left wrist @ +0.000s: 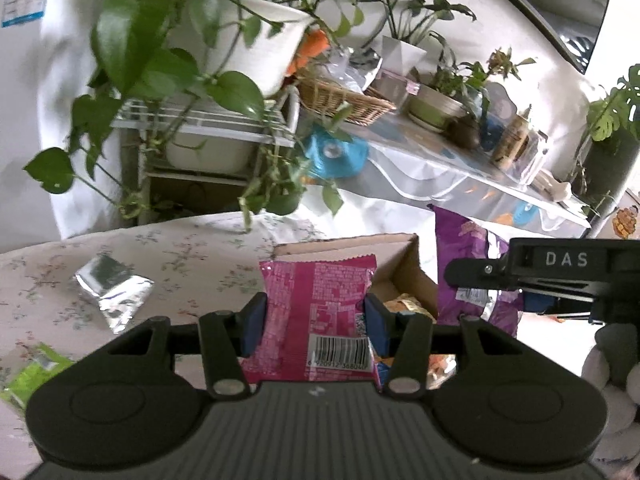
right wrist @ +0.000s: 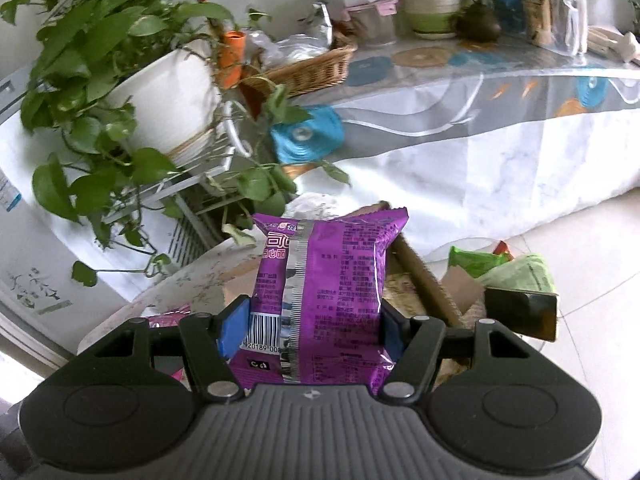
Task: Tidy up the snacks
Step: 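Carry both packets into the cardboard box and open both tools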
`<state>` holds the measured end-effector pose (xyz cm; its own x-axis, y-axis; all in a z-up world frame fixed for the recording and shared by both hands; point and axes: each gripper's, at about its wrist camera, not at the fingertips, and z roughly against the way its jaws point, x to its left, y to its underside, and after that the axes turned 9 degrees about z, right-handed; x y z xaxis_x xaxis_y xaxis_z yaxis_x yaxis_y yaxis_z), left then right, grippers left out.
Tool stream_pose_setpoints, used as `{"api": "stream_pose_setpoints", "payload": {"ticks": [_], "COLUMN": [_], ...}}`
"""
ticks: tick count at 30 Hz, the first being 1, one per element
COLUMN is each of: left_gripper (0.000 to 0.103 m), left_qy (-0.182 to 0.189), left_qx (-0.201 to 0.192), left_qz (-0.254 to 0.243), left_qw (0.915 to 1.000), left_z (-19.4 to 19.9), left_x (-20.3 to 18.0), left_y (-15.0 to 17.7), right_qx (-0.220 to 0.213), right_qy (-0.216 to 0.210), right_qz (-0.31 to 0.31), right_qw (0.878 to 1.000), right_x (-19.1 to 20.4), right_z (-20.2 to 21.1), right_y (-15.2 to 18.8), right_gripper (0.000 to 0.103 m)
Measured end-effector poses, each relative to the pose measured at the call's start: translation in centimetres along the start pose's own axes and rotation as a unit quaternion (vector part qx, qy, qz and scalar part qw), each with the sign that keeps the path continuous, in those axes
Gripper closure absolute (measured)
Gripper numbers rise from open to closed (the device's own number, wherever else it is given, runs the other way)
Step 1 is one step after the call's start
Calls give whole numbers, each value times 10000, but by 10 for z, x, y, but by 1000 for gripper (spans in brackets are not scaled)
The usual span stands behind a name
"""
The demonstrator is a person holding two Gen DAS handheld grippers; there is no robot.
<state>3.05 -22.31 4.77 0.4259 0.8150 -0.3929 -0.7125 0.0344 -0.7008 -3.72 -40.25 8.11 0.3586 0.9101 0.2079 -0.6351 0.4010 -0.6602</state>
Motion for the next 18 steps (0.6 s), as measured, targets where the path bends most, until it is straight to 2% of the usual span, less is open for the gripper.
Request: {"api": "stream_pose_setpoints", "payload": {"ticks": [12, 13, 15, 18], "left_gripper": [52, 50, 31, 18], "left_qy": [239, 233, 165, -19], "left_qx": [230, 247, 258, 113], "left_qz": [-8, -27, -143, -442], "left_qw": [9994, 9994, 9994, 9990], "left_z": [-32, -34, -35, -29], "left_x": [-19, -21, -25, -34], "left_y": [11, 12, 15, 17], "right_qx": [92, 111, 125, 105], "right_qy": [247, 265, 351, 363], "right_qz": [-158, -174, -241, -246], "right_qw": [9995, 9994, 9990, 9990], "right_x": [-19, -20, -22, -21], "right_z": [-3, -4, -5, -5], "right_y": [3, 3, 2, 1], "right_gripper": [31, 31, 29, 20]}}
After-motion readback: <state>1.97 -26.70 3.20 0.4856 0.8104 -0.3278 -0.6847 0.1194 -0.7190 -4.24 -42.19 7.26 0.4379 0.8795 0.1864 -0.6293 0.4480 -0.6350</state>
